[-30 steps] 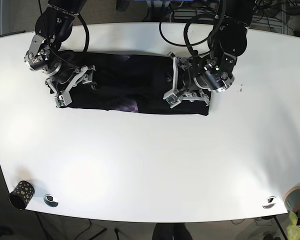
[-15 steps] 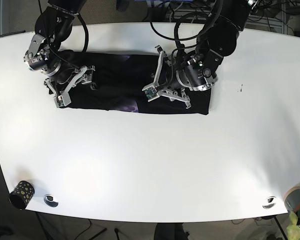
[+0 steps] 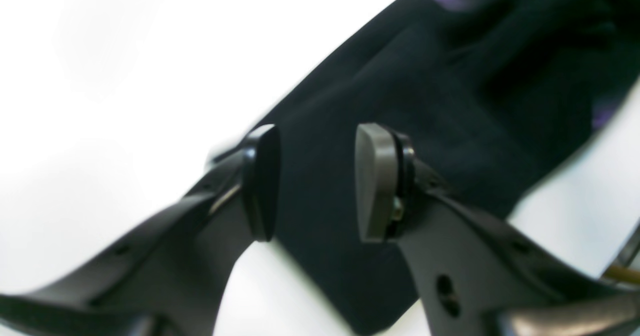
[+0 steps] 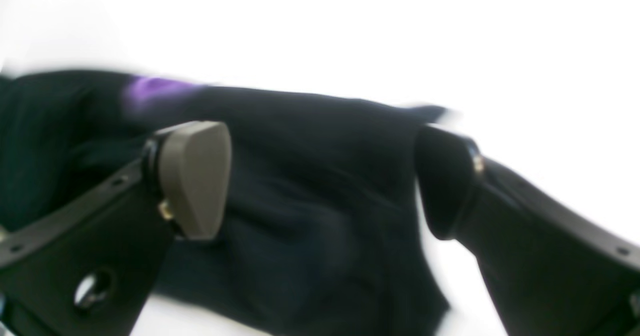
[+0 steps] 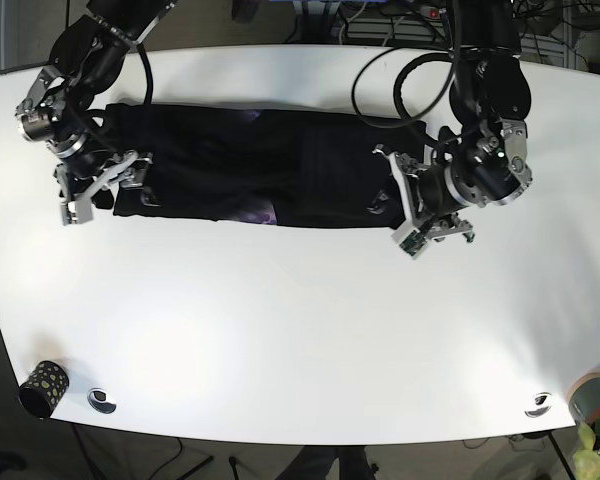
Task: Fold the T-shirt properly
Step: 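Fold the strip end over toward the middle with the left gripper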
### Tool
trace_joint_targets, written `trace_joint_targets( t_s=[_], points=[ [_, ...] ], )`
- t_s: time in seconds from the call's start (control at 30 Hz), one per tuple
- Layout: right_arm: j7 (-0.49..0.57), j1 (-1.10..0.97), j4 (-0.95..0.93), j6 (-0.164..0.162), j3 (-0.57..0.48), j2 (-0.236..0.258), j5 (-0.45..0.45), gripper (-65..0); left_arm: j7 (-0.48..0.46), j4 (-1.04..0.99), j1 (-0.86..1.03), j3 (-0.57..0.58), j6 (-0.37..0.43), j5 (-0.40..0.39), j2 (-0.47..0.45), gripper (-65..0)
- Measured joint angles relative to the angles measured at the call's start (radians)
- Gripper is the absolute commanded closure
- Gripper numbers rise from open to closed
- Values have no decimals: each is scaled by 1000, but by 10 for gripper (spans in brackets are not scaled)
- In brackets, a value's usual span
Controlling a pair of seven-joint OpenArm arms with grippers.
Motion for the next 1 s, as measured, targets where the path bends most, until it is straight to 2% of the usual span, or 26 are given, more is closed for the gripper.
trace_joint_targets(
  t_s=[0.07, 0.13, 0.3, 0.4, 0.5, 0.63, 0.83, 1.0],
  points=[
    [-23, 11, -54, 5, 53, 35, 48, -549, 3, -58, 3, -60, -2, -21, -2, -111],
    [-30, 20, -107, 6, 82, 64, 81, -549, 11, -105, 3, -80, 0, -34, -8, -93],
    [-42, 29, -257, 2, 133, 142, 105, -549, -11, -195, 9, -84, -2, -94, -17, -90],
    [-42, 27, -322, 0, 154, 166, 98, -549, -58, -217, 19, -95, -1, -106, -28, -89],
    [-41, 16, -382, 0, 159, 182, 100, -549, -61, -254, 31, -97, -2, -116, -35, -89],
    [-30, -3, -432, 3, 155, 173, 105, -544, -79, -314, 30, -98, -2, -130, -30, -89],
    [0, -25, -414, 10, 129, 115, 152, -542, -87, -327, 30, -98, -2, -136, -29, -89],
    [-11, -61, -345, 9, 26, 74, 212, -541, -94, -350, 21, -98, -2, -144, -32, -89]
  ],
)
